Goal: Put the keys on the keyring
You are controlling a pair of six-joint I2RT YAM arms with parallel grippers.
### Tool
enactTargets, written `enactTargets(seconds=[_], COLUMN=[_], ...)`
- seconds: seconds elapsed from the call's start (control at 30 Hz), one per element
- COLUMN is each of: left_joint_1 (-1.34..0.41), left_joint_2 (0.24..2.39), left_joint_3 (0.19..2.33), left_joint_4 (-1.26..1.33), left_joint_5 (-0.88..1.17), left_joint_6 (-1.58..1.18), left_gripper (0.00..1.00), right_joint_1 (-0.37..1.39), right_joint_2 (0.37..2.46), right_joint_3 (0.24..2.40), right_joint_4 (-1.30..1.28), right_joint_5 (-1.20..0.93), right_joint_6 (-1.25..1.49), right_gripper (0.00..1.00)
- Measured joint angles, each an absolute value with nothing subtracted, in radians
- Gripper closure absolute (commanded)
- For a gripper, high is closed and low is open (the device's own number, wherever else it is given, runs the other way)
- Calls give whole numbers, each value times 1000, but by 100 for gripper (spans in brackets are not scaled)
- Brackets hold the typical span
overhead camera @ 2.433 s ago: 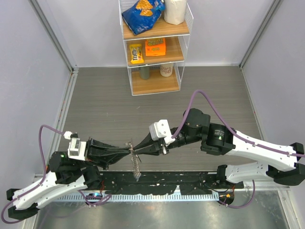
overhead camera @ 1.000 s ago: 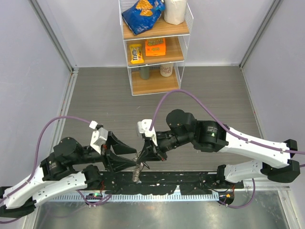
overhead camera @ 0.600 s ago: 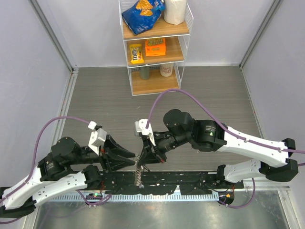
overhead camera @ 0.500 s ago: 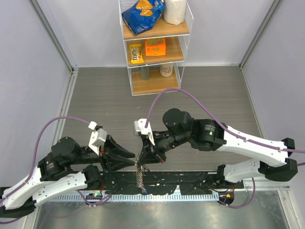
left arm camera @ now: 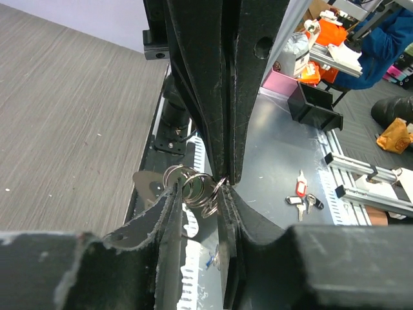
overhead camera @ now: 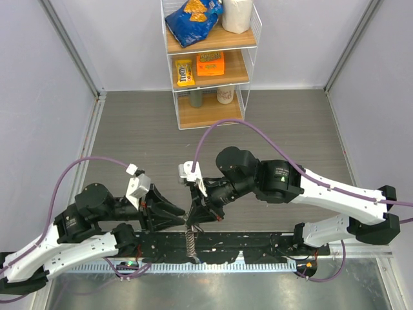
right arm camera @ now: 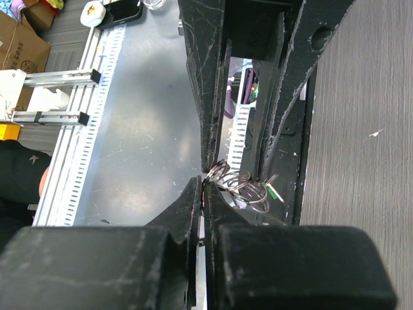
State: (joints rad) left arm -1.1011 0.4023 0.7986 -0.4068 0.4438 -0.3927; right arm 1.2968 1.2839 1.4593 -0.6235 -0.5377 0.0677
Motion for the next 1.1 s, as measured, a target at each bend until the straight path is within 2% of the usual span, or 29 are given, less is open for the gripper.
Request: enactTargets(seconds=[0.07,0.17,0.63,0.7,0.77,0.8,1.07,1.1], left_joint_1=[-1099,-1099,-1098,-1098,-1098,-1098,-1098,-1098], left_joint_2=[405,405,422,422,422,422,428,428], left_joint_3=[799,799,799,799,799,799,799,799], left_joint_4=[-410,-422,-428,-428,-429,-429,-431,-431], left_joint_5=[447,451,494,494,495,496,508,508], left_joint_6=[-392,-388,-391,-391,-390,-391,-382,-381], left_gripper=[80,82,79,84,98,100,100,100], right_joint_1=[1297,1298,1299,1299,1299,1299,1299,1299], right_joint_2=[1288,1290,1316,1316,1316,1316,1316,1316], right_joint_3=[1465,1471,1497,1497,1497,1497,1497,1497], right_joint_4=[-633,-653,-656,-656,-656,-656,-665,-665], right_joint_5=[-535,-529,-492,-492,-492,-492,-493,-493], right_joint_6=[75,84,86,86,87,87,90,89], right_gripper=[95,95,95,95,94,95,94,88])
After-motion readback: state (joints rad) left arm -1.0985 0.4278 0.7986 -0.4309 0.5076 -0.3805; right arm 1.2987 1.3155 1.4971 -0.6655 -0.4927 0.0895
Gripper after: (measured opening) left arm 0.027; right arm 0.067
